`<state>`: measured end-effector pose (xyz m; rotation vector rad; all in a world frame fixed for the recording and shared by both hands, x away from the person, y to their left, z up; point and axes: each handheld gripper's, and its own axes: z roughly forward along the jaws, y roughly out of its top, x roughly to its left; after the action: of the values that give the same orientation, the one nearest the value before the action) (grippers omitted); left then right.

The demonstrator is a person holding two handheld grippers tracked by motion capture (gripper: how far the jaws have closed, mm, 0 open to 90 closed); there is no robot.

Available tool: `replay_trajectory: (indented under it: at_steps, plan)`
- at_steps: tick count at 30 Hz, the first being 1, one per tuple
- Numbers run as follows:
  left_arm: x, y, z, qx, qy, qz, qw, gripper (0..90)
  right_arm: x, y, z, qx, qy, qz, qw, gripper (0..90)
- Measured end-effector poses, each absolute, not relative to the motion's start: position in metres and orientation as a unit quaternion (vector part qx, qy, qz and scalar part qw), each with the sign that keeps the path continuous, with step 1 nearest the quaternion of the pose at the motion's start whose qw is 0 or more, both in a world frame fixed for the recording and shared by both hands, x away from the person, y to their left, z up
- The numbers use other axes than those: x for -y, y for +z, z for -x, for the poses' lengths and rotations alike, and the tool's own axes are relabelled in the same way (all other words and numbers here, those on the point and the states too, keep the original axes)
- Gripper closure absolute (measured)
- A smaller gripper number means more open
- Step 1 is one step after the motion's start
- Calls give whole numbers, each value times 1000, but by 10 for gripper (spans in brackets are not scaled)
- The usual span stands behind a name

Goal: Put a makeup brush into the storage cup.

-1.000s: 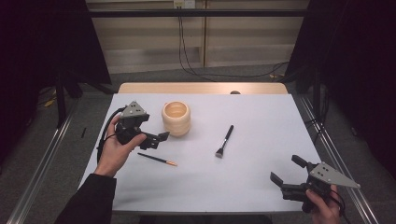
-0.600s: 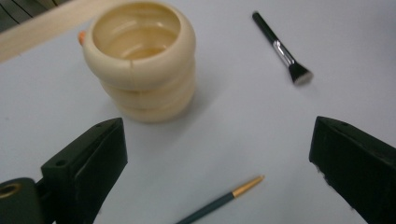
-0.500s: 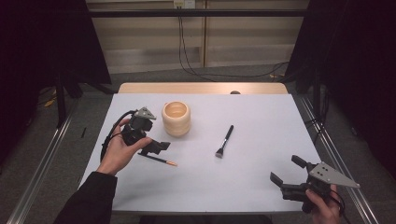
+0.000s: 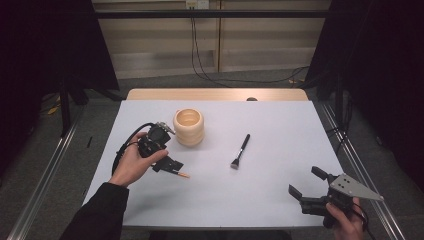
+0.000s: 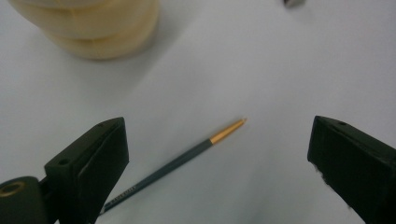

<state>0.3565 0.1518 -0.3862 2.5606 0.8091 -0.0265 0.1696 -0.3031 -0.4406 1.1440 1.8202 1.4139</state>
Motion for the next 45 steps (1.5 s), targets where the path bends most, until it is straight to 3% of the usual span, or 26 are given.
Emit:
replay_trajectory:
  at_steps: [8, 15, 23, 27, 37, 45]
  plan:
    - [-148, -399, -361, -303, -32, -931, 204, 66, 303, -440, -170, -680, 527, -427, 278, 0]
    - [-154, -403, -363, -237, -66, -946, 212, 49, 303, -440, -170, -680, 527, -426, 279, 0]
    - [-156, -406, -369, -188, -23, -957, 221, 53, 303, -440, -170, -680, 527, -428, 279, 0]
    - [-155, -412, -372, -180, -26, -956, 232, 53, 303, -440, -170, -680, 525, -427, 282, 0]
    - [-157, -415, -374, -90, -36, -976, 196, 92, 302, -440, -170, -682, 525, -425, 280, 0]
    - [-151, -420, -369, -74, -46, -980, 178, 90, 302, -441, -170, -682, 524, -425, 281, 0]
